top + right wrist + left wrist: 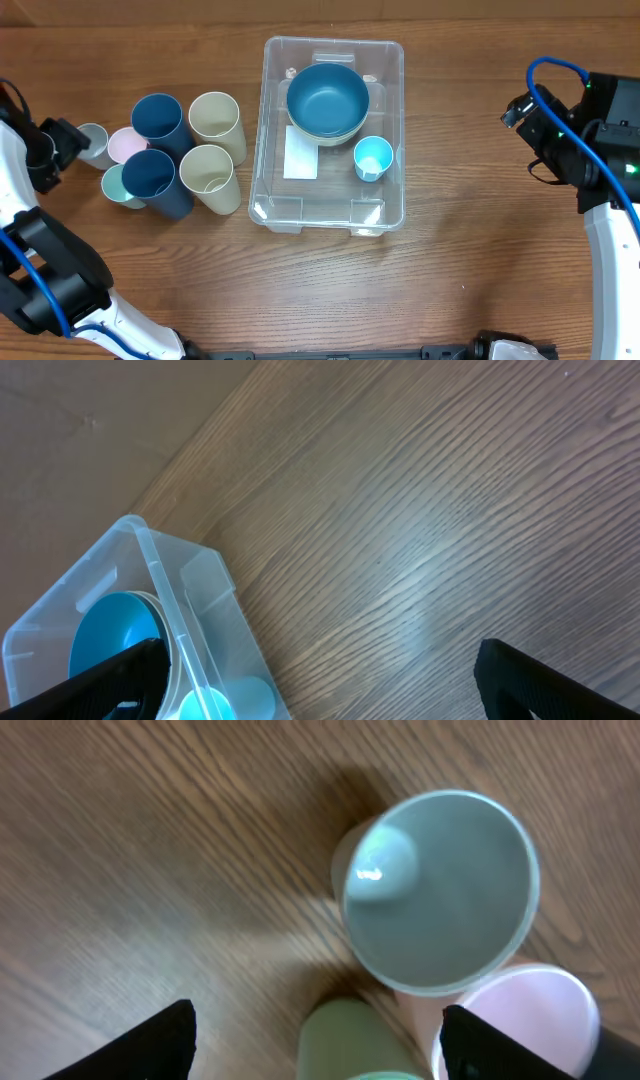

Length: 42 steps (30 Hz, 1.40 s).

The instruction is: Pack container

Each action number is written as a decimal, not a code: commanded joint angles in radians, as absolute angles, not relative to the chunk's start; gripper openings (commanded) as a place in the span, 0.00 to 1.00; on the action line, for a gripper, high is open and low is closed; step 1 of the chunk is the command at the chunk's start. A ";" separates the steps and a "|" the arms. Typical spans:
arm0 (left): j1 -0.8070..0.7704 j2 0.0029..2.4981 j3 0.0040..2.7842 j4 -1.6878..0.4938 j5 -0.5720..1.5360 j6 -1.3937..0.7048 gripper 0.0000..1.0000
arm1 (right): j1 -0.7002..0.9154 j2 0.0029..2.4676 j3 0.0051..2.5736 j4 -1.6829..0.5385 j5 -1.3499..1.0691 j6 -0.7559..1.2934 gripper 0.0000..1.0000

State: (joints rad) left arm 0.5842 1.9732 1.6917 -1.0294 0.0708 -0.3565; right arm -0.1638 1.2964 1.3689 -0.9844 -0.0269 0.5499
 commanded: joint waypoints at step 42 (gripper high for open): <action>0.598 2.023 1.573 -0.859 -0.070 -0.397 0.04 | -0.166 1.296 1.381 -0.979 -0.028 0.554 1.00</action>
